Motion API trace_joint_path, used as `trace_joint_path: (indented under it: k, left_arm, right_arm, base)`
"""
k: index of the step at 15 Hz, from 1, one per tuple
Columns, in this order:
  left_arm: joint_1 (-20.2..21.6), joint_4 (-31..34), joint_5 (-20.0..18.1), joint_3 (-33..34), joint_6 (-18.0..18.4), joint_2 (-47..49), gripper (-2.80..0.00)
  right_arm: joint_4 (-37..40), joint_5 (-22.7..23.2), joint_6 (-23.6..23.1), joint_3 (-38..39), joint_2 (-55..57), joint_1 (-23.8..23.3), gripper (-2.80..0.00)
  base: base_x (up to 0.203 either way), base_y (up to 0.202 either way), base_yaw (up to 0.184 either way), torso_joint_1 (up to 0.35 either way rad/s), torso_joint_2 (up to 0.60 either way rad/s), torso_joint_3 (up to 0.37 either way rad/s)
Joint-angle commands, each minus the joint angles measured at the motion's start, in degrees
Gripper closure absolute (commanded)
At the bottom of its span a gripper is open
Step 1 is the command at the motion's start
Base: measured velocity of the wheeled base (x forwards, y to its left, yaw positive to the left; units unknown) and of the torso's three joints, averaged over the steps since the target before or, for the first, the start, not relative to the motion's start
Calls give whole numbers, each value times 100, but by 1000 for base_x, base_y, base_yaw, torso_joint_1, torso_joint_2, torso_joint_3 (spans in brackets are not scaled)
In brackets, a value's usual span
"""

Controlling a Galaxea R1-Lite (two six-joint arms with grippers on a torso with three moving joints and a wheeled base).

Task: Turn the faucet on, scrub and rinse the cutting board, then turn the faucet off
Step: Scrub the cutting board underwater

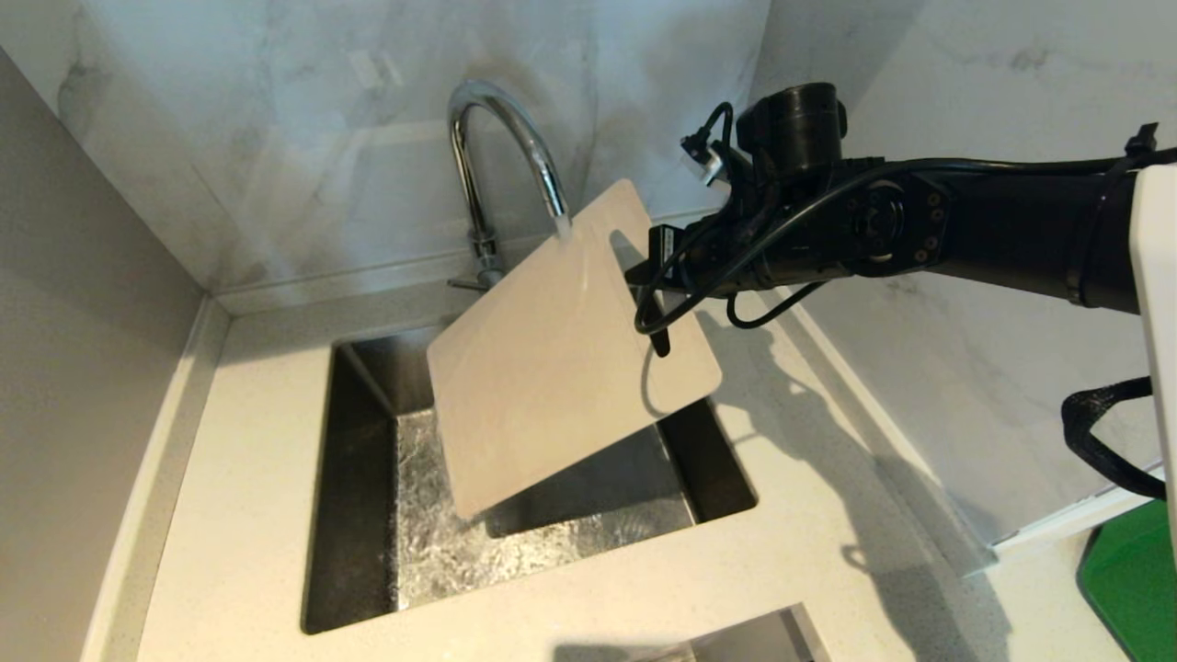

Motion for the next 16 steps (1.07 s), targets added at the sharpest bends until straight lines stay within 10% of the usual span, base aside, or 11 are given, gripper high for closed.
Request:
trace_joint_path:
  k: [1, 16]
  left_arm:
    - [2, -2, 0, 0, -8, -4, 0]
    - [-5, -2, 0, 0, -8, -4, 0]
  right_arm:
    - [18, -100, 5, -1, -19, -5, 0]
    - [886, -166, 217, 551, -1243, -684, 0]
  base:
    - [0, 0, 0, 0, 0, 0]
    - [0, 0, 0, 0, 0, 0]
